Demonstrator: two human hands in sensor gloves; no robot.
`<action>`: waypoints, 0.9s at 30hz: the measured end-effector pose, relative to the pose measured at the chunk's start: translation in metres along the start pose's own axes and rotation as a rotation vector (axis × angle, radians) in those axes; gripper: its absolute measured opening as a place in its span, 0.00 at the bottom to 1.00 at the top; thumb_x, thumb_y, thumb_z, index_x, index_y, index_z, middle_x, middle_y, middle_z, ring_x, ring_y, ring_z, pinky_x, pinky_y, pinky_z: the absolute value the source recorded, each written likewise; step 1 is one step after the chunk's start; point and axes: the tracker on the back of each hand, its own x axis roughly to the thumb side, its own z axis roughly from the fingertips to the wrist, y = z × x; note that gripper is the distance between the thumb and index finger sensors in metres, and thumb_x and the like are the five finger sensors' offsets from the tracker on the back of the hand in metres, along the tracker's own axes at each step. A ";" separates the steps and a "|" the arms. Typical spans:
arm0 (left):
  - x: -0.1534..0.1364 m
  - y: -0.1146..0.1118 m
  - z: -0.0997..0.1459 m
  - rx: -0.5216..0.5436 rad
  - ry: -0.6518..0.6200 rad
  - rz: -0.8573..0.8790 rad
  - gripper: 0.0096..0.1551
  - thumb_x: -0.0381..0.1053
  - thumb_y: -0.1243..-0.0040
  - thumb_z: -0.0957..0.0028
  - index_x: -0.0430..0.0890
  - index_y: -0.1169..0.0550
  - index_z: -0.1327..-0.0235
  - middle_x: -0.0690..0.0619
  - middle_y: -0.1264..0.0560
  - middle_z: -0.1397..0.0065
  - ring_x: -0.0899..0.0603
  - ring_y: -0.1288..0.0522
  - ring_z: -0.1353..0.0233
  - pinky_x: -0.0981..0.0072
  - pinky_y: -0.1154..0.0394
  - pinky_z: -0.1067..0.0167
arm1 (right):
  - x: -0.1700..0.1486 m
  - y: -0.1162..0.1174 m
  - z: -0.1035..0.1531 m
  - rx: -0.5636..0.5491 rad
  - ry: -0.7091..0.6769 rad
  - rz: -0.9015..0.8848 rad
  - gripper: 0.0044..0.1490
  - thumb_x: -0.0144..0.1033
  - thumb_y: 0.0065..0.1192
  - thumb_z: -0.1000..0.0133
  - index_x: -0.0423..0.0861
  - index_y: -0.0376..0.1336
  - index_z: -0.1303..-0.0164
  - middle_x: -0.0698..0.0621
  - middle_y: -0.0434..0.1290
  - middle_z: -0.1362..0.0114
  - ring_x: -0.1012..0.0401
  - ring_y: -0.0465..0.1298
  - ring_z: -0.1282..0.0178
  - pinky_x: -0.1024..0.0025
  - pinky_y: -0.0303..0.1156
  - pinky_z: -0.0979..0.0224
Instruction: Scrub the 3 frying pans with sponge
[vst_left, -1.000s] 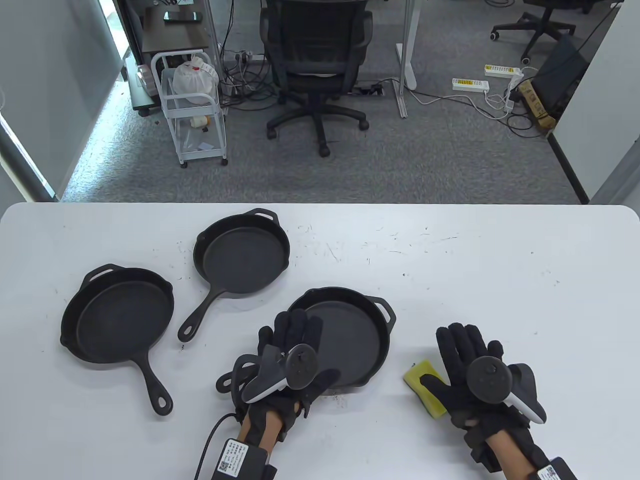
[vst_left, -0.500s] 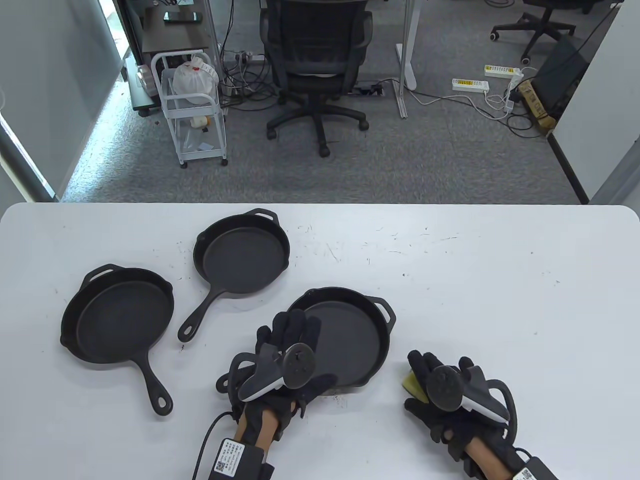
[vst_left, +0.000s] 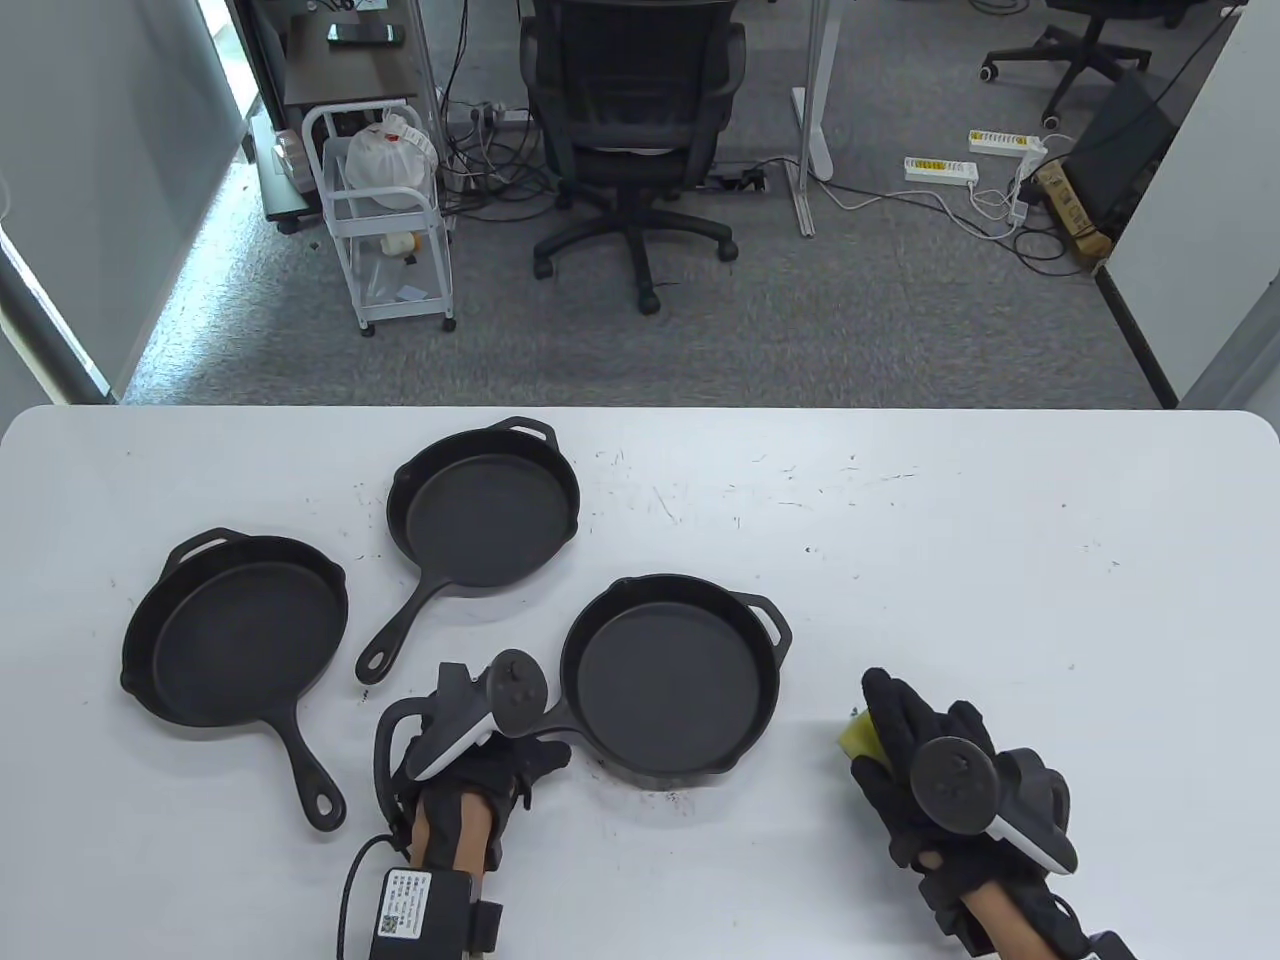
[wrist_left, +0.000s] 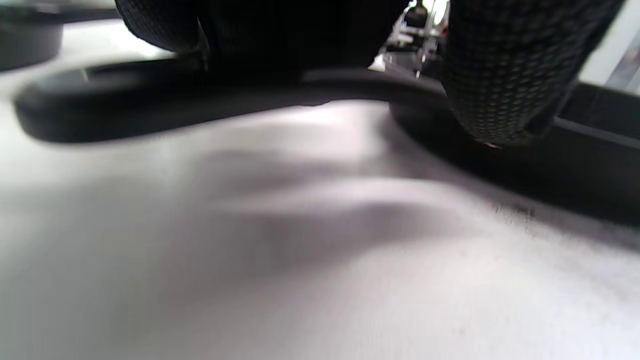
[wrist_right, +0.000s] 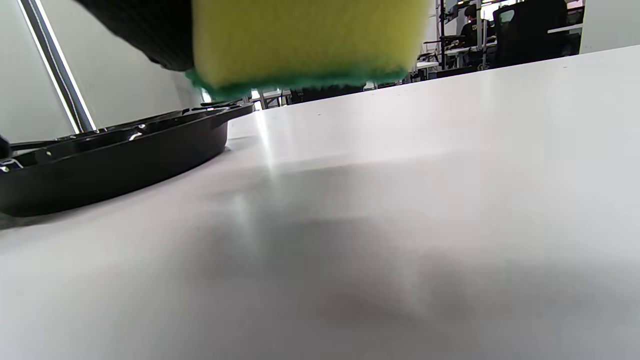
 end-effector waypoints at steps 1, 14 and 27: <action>0.000 -0.004 -0.003 -0.007 0.008 0.020 0.43 0.63 0.25 0.58 0.50 0.21 0.28 0.49 0.18 0.30 0.39 0.19 0.30 0.35 0.30 0.28 | -0.001 -0.001 0.000 -0.015 -0.005 -0.011 0.53 0.55 0.69 0.50 0.60 0.42 0.21 0.52 0.60 0.17 0.51 0.72 0.29 0.40 0.52 0.20; 0.008 0.028 0.019 0.646 0.081 0.261 0.34 0.57 0.25 0.58 0.51 0.15 0.36 0.51 0.12 0.48 0.45 0.14 0.50 0.39 0.23 0.36 | 0.002 -0.002 0.003 -0.036 -0.013 -0.005 0.53 0.55 0.68 0.50 0.60 0.42 0.21 0.52 0.60 0.17 0.51 0.72 0.29 0.41 0.52 0.20; 0.058 0.028 0.047 0.648 -0.088 0.069 0.33 0.57 0.22 0.63 0.53 0.12 0.40 0.53 0.10 0.49 0.46 0.13 0.52 0.40 0.21 0.38 | 0.013 -0.023 0.026 -0.194 -0.069 -0.032 0.53 0.55 0.68 0.51 0.60 0.42 0.21 0.52 0.60 0.17 0.51 0.72 0.29 0.41 0.53 0.20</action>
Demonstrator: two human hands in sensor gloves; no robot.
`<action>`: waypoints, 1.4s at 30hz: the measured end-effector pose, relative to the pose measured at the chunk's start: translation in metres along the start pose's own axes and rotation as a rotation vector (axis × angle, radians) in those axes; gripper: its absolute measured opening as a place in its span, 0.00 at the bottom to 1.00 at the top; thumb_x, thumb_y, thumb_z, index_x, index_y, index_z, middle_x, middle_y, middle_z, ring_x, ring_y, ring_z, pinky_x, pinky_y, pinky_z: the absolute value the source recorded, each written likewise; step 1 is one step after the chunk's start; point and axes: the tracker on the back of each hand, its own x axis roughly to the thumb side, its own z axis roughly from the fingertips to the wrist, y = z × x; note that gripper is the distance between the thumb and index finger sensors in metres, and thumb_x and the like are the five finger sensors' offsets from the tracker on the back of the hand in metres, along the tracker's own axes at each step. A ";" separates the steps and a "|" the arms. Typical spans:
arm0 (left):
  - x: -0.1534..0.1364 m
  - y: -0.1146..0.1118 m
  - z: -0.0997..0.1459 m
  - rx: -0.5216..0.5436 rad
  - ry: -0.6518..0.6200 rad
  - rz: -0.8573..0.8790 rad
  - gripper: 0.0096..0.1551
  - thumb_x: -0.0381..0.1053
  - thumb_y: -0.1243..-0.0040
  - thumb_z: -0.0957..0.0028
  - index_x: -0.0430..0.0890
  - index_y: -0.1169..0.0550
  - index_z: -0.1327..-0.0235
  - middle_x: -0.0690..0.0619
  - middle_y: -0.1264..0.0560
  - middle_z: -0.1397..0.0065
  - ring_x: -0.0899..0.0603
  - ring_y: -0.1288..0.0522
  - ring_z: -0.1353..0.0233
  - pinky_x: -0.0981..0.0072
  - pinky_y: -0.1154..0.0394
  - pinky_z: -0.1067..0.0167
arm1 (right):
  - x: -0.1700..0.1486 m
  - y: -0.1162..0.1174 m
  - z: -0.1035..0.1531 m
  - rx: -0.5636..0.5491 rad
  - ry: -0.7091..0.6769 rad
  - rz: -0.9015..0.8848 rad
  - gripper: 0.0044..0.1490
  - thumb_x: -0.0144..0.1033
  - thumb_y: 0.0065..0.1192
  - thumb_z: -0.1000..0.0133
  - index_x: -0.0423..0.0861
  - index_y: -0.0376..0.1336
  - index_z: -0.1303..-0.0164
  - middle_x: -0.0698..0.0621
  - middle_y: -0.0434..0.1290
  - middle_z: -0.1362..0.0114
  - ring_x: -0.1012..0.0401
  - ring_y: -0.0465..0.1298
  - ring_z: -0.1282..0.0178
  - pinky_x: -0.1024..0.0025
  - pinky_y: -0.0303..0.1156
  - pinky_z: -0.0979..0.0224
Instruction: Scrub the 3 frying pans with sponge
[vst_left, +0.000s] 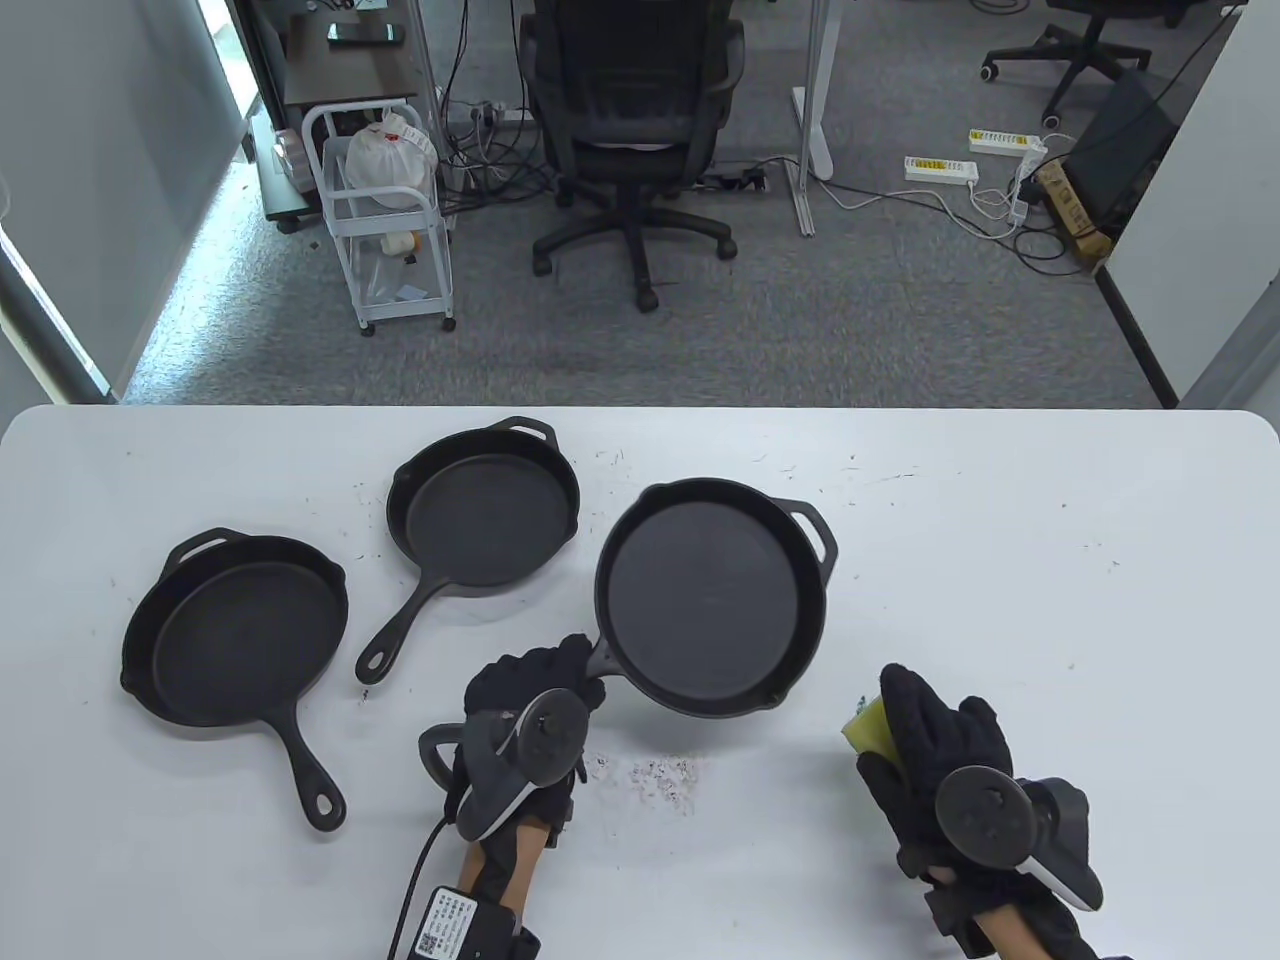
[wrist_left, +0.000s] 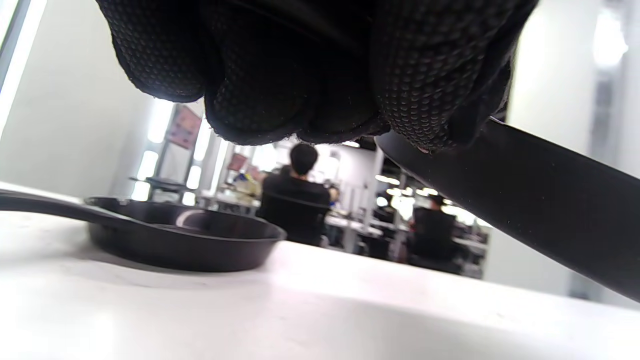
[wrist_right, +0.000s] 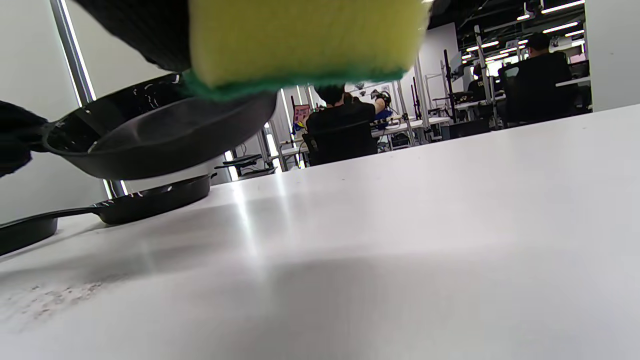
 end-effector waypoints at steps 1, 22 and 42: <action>0.008 0.000 0.001 -0.005 -0.020 -0.002 0.33 0.57 0.22 0.63 0.53 0.12 0.40 0.53 0.10 0.49 0.46 0.13 0.52 0.40 0.21 0.38 | 0.002 -0.002 0.002 -0.013 -0.003 0.010 0.53 0.55 0.68 0.51 0.60 0.43 0.21 0.52 0.60 0.17 0.52 0.72 0.29 0.41 0.53 0.20; 0.041 -0.012 0.007 -0.085 -0.142 -0.015 0.33 0.58 0.20 0.65 0.55 0.11 0.42 0.55 0.10 0.49 0.47 0.12 0.51 0.42 0.20 0.38 | 0.082 0.044 -0.067 0.199 -0.208 0.329 0.42 0.54 0.70 0.51 0.64 0.57 0.25 0.55 0.61 0.17 0.55 0.72 0.25 0.44 0.57 0.20; 0.043 -0.005 0.012 -0.009 -0.125 0.016 0.33 0.56 0.25 0.60 0.51 0.13 0.38 0.51 0.11 0.49 0.45 0.14 0.53 0.40 0.21 0.40 | 0.070 0.027 -0.062 0.263 -0.183 0.369 0.44 0.51 0.72 0.51 0.63 0.56 0.23 0.54 0.59 0.15 0.51 0.71 0.26 0.42 0.54 0.19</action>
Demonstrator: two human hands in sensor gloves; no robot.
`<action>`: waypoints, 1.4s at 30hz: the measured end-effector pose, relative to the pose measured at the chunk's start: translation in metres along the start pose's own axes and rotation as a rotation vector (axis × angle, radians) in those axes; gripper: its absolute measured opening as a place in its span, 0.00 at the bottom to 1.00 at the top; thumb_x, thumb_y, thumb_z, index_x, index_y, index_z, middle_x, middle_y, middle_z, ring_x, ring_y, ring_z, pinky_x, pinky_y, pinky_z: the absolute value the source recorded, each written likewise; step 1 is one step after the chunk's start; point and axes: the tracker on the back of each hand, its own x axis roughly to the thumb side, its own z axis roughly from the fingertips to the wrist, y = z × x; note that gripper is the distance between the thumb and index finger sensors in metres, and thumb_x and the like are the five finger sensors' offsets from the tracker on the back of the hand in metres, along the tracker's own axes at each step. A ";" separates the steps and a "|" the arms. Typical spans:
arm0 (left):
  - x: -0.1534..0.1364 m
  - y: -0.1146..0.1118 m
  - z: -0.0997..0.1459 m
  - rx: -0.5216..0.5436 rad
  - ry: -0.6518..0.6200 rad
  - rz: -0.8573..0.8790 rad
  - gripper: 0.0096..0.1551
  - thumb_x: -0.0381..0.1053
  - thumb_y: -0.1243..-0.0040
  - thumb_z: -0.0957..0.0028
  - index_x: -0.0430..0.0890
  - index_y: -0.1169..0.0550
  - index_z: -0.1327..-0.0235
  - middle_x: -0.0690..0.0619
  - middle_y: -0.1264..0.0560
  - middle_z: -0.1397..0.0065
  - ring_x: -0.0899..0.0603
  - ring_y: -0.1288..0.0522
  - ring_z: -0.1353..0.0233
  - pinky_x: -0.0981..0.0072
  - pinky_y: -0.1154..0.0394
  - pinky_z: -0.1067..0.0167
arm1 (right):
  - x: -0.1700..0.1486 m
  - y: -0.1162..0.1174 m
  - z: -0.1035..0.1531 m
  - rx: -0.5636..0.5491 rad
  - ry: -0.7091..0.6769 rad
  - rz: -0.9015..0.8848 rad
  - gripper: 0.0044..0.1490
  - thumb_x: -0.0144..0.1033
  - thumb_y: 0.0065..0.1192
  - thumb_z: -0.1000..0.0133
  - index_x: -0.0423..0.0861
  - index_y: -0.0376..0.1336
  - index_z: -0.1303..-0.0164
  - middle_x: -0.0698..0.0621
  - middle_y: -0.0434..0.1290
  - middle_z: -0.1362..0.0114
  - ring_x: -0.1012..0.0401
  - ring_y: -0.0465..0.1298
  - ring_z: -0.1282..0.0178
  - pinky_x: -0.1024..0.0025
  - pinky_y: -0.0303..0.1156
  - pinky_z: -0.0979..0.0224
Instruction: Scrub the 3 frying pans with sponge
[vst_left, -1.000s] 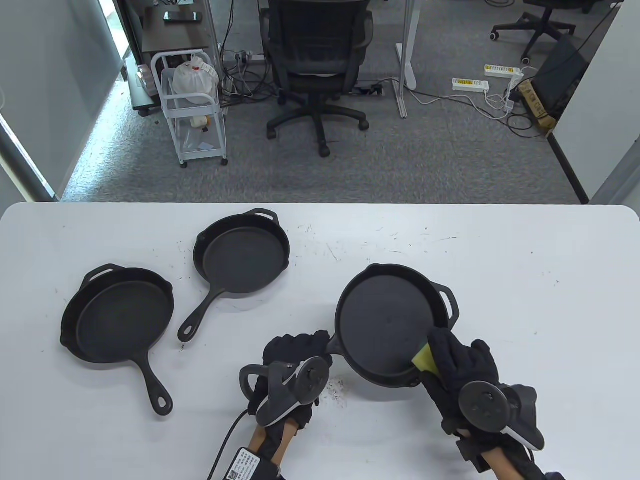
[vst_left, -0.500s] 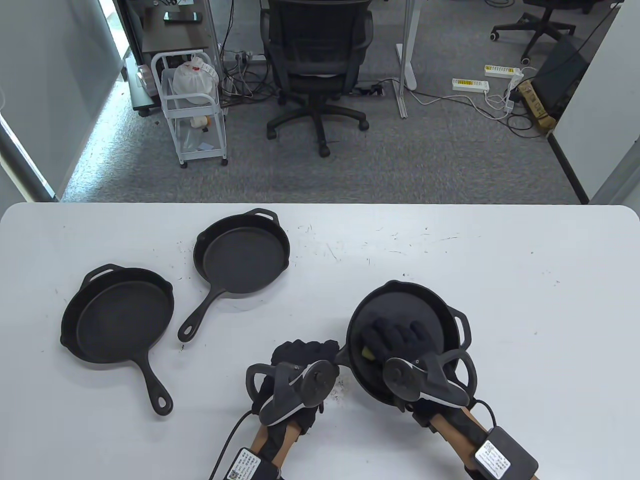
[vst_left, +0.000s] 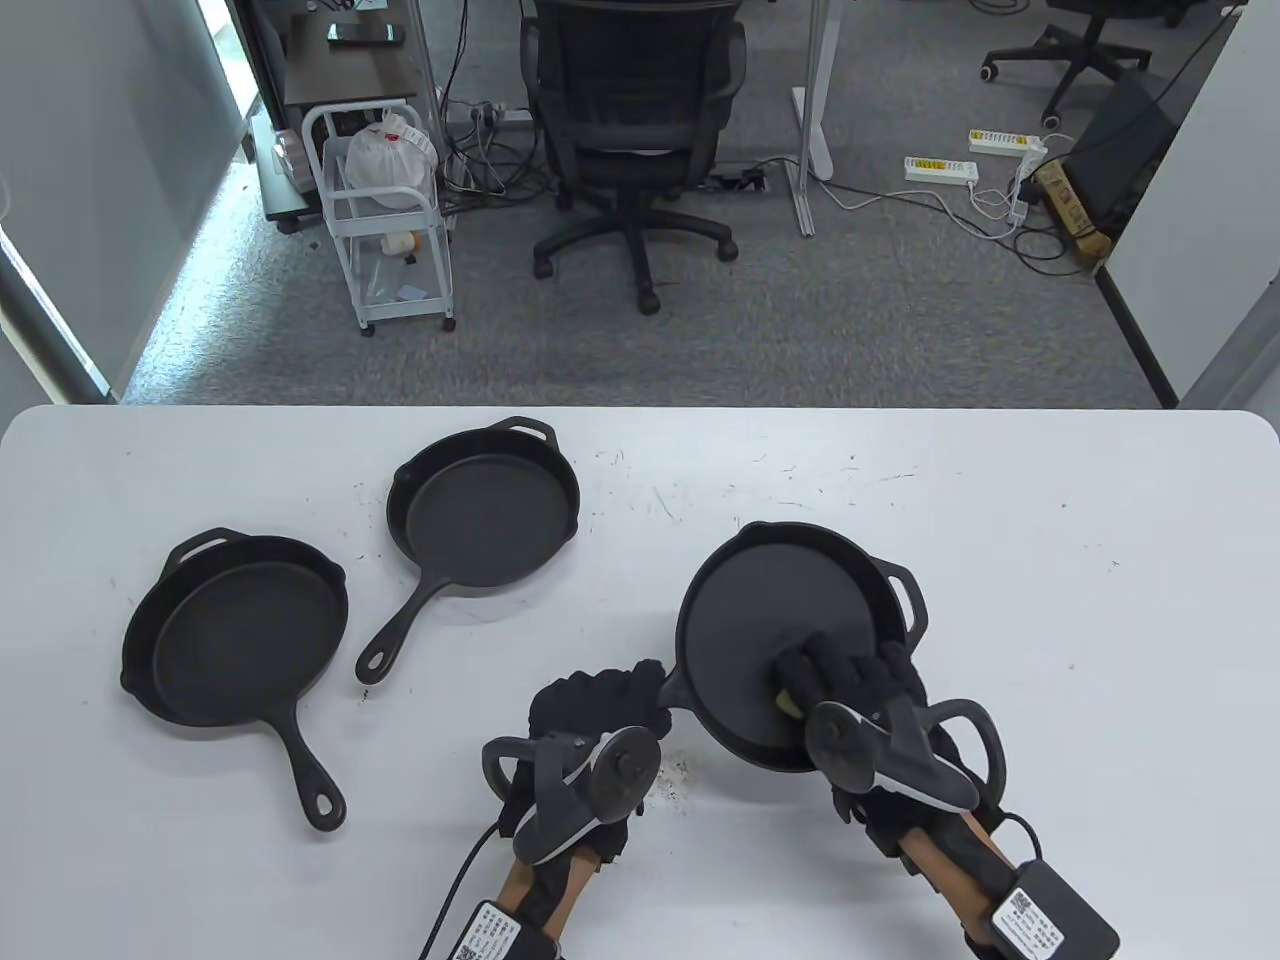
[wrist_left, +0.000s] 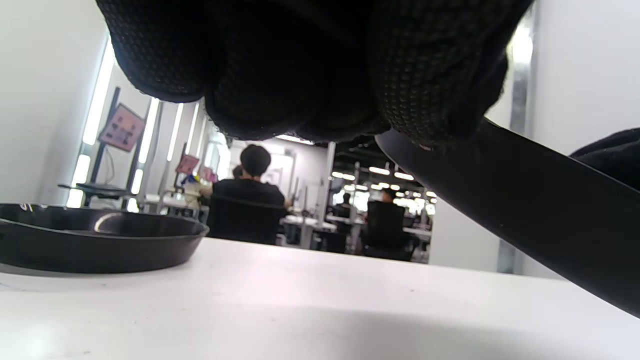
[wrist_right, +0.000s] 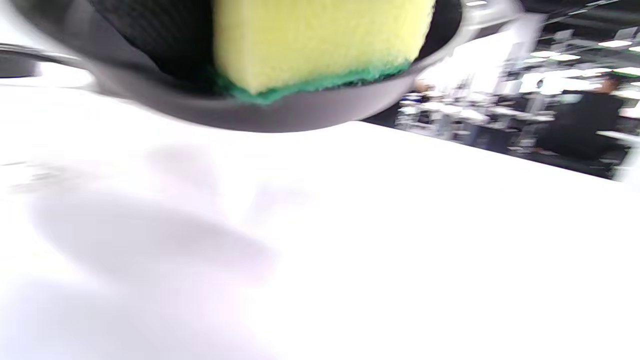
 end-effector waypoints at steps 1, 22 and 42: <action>0.002 -0.001 0.000 -0.028 -0.022 0.018 0.33 0.55 0.27 0.58 0.50 0.15 0.36 0.50 0.12 0.47 0.44 0.15 0.51 0.39 0.22 0.38 | 0.006 0.000 0.001 -0.018 -0.017 0.018 0.44 0.50 0.72 0.51 0.64 0.56 0.23 0.54 0.58 0.15 0.51 0.70 0.24 0.42 0.54 0.19; 0.002 -0.012 -0.002 -0.082 -0.011 0.019 0.34 0.51 0.33 0.53 0.47 0.19 0.30 0.47 0.15 0.41 0.43 0.17 0.48 0.36 0.26 0.36 | -0.039 0.014 -0.014 0.059 0.058 -0.097 0.43 0.50 0.70 0.49 0.64 0.54 0.23 0.54 0.56 0.14 0.52 0.67 0.20 0.44 0.55 0.19; 0.017 0.000 0.004 -0.027 -0.065 0.023 0.34 0.53 0.30 0.56 0.49 0.16 0.32 0.49 0.14 0.42 0.44 0.16 0.49 0.38 0.25 0.37 | -0.055 0.010 0.000 -0.124 0.202 -0.094 0.46 0.52 0.63 0.48 0.65 0.46 0.21 0.54 0.50 0.13 0.53 0.61 0.18 0.46 0.46 0.17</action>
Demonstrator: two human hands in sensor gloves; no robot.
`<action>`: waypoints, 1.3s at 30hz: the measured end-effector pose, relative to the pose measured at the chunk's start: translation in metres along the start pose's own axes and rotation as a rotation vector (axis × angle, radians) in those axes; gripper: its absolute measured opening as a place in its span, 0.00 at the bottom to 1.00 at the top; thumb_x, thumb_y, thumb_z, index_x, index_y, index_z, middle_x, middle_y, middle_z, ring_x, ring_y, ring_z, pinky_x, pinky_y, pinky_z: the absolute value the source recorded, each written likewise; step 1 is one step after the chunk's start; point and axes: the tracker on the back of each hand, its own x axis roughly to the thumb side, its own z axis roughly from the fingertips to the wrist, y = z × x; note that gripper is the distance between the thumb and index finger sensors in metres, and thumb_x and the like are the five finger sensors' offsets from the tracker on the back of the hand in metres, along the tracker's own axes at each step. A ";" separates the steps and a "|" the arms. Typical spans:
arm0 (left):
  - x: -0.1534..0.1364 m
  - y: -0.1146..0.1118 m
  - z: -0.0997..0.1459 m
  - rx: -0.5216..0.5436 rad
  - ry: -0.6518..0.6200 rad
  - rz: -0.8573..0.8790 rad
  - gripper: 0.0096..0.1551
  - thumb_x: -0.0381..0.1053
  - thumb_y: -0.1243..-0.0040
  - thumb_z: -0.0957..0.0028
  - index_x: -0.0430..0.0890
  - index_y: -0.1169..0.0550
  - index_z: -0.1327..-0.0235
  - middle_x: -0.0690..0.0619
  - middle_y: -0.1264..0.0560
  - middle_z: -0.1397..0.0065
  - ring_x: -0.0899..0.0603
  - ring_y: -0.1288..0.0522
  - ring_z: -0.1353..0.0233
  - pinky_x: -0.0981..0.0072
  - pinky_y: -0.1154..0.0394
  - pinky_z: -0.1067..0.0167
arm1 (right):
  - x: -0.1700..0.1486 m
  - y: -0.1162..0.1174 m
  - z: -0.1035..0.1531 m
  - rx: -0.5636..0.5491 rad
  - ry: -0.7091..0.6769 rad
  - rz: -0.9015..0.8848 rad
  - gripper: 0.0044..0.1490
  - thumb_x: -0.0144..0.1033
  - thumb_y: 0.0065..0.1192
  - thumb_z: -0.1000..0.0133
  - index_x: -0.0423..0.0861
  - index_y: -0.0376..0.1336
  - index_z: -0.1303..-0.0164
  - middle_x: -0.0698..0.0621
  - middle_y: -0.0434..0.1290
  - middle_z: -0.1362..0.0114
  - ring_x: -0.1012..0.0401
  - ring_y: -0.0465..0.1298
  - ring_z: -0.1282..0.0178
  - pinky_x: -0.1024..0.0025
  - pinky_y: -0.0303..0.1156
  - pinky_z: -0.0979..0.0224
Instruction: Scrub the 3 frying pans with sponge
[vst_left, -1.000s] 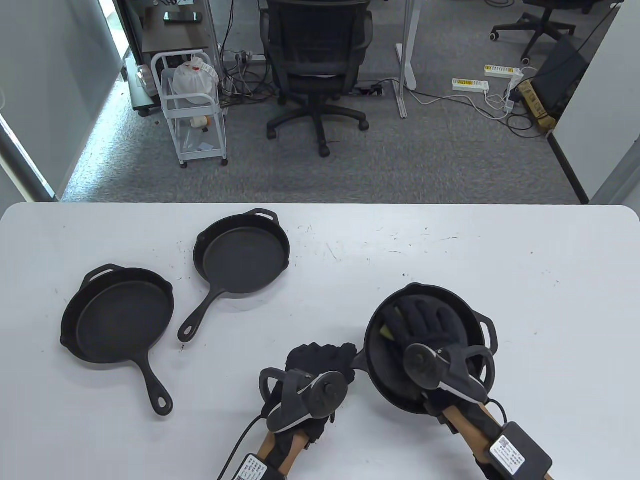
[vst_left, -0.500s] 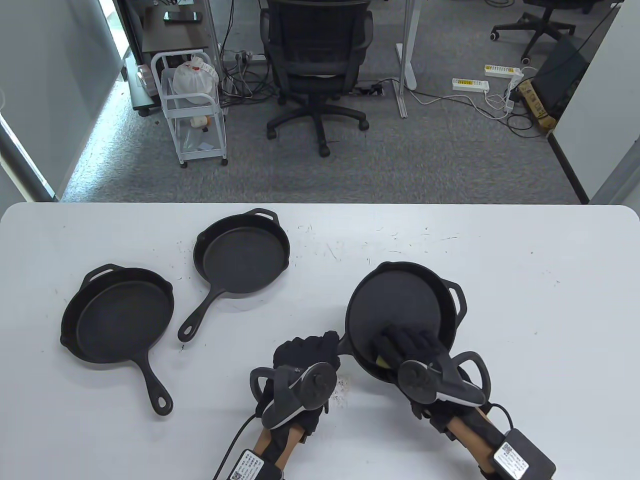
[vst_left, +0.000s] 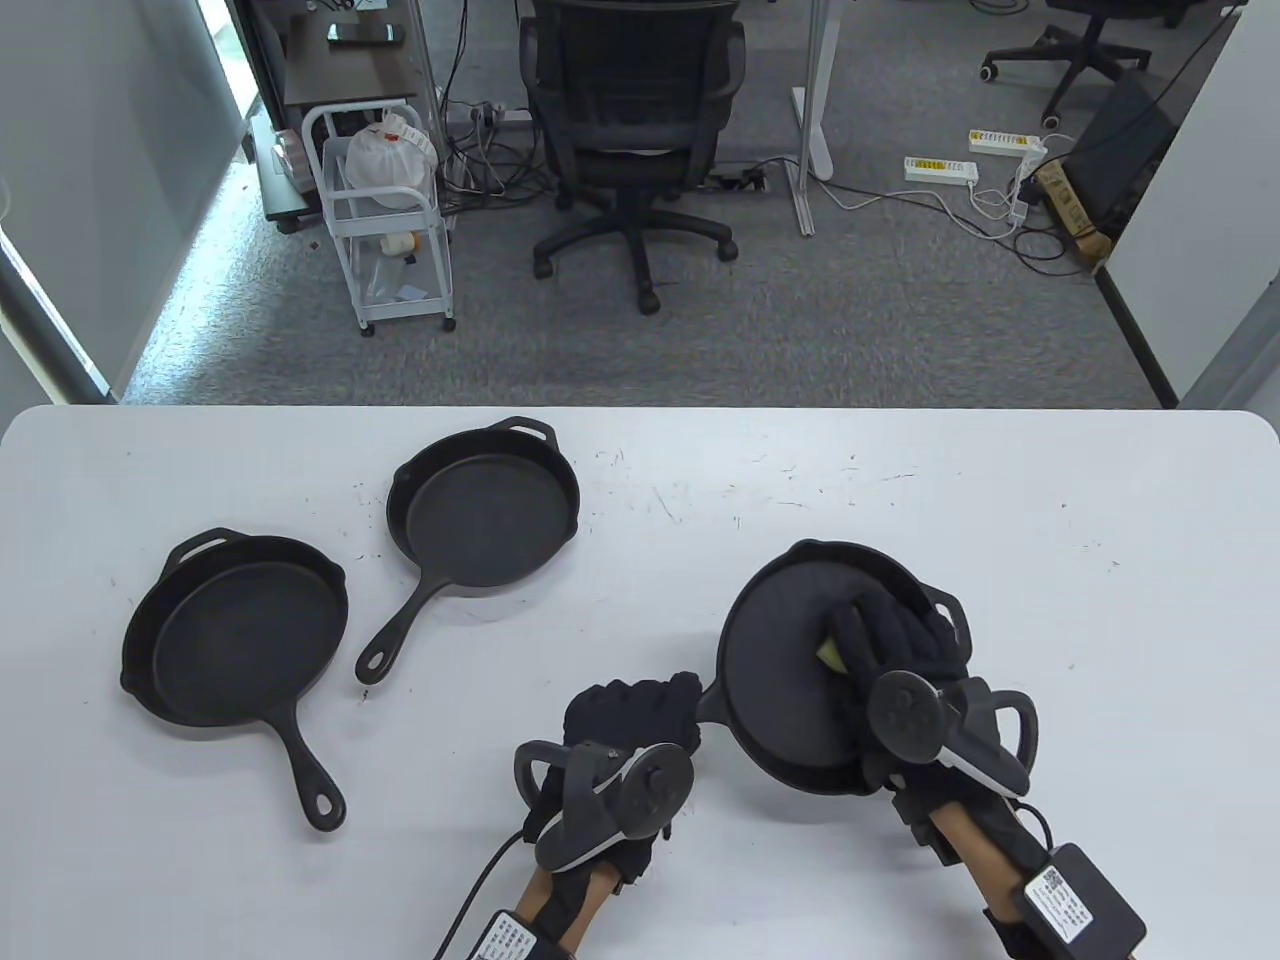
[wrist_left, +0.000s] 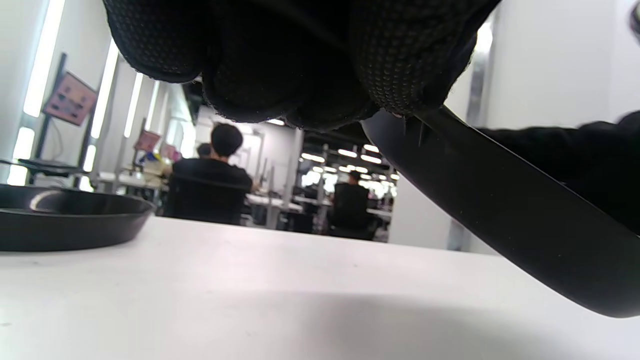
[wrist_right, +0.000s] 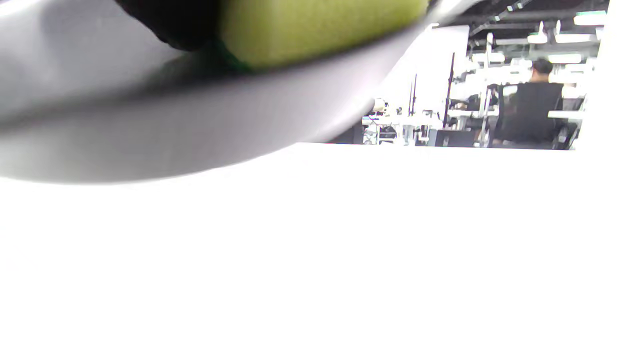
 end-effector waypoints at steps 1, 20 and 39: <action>-0.001 0.000 0.000 0.014 0.015 0.008 0.34 0.52 0.30 0.55 0.48 0.17 0.32 0.48 0.14 0.42 0.44 0.16 0.49 0.37 0.25 0.37 | 0.008 0.001 0.005 -0.001 -0.036 0.034 0.46 0.52 0.64 0.48 0.65 0.47 0.21 0.54 0.50 0.13 0.53 0.62 0.19 0.45 0.48 0.17; 0.011 0.001 0.002 0.026 -0.015 -0.060 0.34 0.53 0.29 0.57 0.50 0.17 0.33 0.50 0.14 0.42 0.45 0.16 0.47 0.39 0.25 0.35 | -0.017 -0.003 0.003 0.008 0.045 -0.080 0.45 0.51 0.62 0.47 0.66 0.46 0.21 0.55 0.47 0.13 0.53 0.57 0.16 0.44 0.41 0.17; 0.019 -0.004 0.002 -0.060 -0.071 0.027 0.33 0.54 0.27 0.58 0.53 0.17 0.35 0.53 0.14 0.42 0.48 0.15 0.46 0.43 0.24 0.36 | 0.006 -0.005 0.000 -0.104 -0.020 -0.130 0.47 0.53 0.59 0.48 0.69 0.39 0.23 0.57 0.40 0.13 0.53 0.48 0.12 0.49 0.49 0.17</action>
